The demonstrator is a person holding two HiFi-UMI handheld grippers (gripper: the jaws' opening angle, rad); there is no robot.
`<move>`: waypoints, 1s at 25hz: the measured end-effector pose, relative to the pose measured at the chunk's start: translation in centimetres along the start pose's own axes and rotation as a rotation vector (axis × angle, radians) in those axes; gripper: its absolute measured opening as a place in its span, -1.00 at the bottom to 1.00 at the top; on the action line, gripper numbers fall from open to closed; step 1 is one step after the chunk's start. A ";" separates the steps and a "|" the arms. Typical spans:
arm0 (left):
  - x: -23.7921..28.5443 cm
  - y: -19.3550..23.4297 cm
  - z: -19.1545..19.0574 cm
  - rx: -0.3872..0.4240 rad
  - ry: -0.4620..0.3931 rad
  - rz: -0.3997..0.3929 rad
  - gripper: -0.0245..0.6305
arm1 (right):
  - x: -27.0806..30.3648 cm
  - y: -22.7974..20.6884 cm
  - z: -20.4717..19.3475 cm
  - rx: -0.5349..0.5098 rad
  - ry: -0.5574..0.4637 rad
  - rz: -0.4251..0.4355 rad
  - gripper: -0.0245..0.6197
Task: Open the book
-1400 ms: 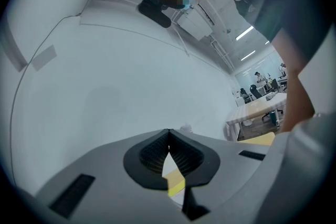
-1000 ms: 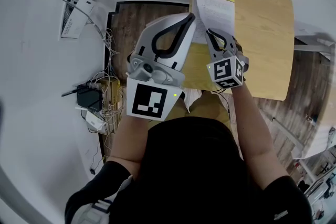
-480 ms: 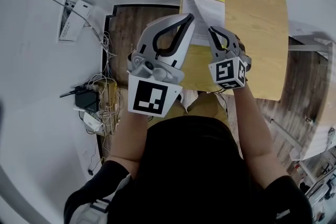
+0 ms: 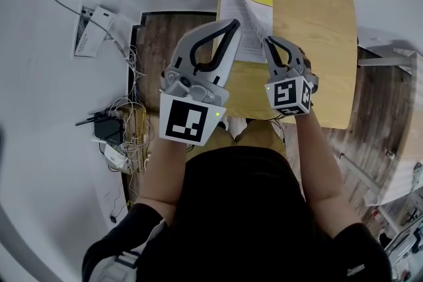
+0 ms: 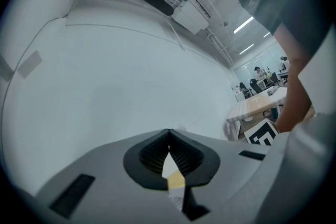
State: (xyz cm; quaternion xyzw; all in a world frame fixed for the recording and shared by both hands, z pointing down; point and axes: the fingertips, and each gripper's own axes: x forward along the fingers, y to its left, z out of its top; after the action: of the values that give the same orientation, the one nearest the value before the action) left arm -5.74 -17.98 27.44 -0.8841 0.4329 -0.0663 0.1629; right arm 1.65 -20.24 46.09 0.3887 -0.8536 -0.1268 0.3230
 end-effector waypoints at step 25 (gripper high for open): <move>7.0 -5.0 2.2 0.030 0.002 -0.016 -0.89 | -5.4 -5.8 -8.0 0.051 0.021 -0.039 -0.80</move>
State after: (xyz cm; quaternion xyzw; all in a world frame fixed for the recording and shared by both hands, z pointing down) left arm 2.86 -20.17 26.89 -0.8849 0.4250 -0.0751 0.1750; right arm 12.92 -19.83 47.03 0.4147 -0.8452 -0.1072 0.3195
